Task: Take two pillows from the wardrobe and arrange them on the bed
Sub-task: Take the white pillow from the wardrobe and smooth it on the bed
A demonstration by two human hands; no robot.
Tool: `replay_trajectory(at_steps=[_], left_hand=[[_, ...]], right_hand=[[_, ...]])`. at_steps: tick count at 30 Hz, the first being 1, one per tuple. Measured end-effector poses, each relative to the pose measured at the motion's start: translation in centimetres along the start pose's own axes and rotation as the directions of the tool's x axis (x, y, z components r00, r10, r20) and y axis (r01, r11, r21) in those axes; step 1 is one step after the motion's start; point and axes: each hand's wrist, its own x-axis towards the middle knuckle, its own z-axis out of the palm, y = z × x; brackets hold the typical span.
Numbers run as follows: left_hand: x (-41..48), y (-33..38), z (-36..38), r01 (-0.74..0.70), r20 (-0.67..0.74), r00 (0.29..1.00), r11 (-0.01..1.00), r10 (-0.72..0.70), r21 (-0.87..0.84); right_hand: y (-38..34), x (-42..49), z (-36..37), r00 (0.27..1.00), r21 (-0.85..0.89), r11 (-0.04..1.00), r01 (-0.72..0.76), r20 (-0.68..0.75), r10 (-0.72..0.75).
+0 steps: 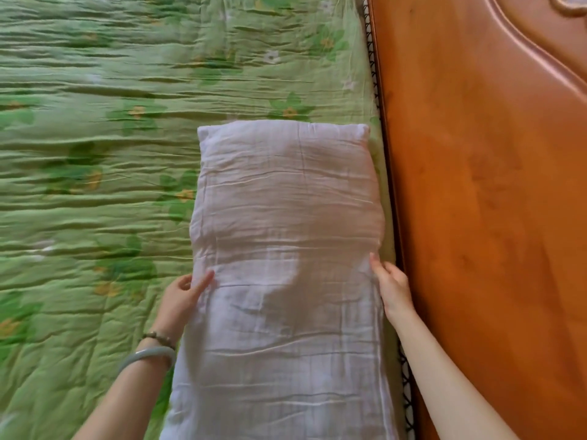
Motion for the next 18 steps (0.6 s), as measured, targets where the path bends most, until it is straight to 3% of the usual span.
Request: replay_trajectory(at_steps=[2,5,8,12,16,18], left_hand=[[-1.2,-1.1,0.0,-0.005,-0.040,0.999,0.999,0.003,-0.046],[-1.2,-2.0,-1.0,-0.080,-0.189,0.979,0.996,0.072,-0.037],[-0.8,-2.3,-1.3,-0.096,-0.205,0.976,0.992,0.078,-0.079],[-1.3,-3.4,-0.6,0.022,-0.106,0.994,0.991,-0.036,-0.131],[-3.1,-5.3,-3.2,-0.082,0.082,0.994,0.994,0.076,0.070],[-4.5,-6.8,-4.5,-0.070,0.212,0.977,0.985,0.035,0.158]], right_hand=[[1.2,-1.5,-0.2,1.000,-0.122,0.992,0.022,-0.006,-0.022],[1.2,-2.3,-0.4,0.979,-0.278,0.952,0.130,-0.118,-0.168],[0.9,-2.1,-0.1,0.944,-0.367,0.916,0.163,-0.211,-0.253],[2.1,-2.6,0.7,0.955,-0.240,0.967,0.084,-0.258,-0.147],[4.0,-4.7,-1.4,0.995,-0.205,0.978,0.039,-0.078,-0.056],[5.6,-6.5,-2.5,1.000,-0.263,0.965,0.001,0.028,0.007]])
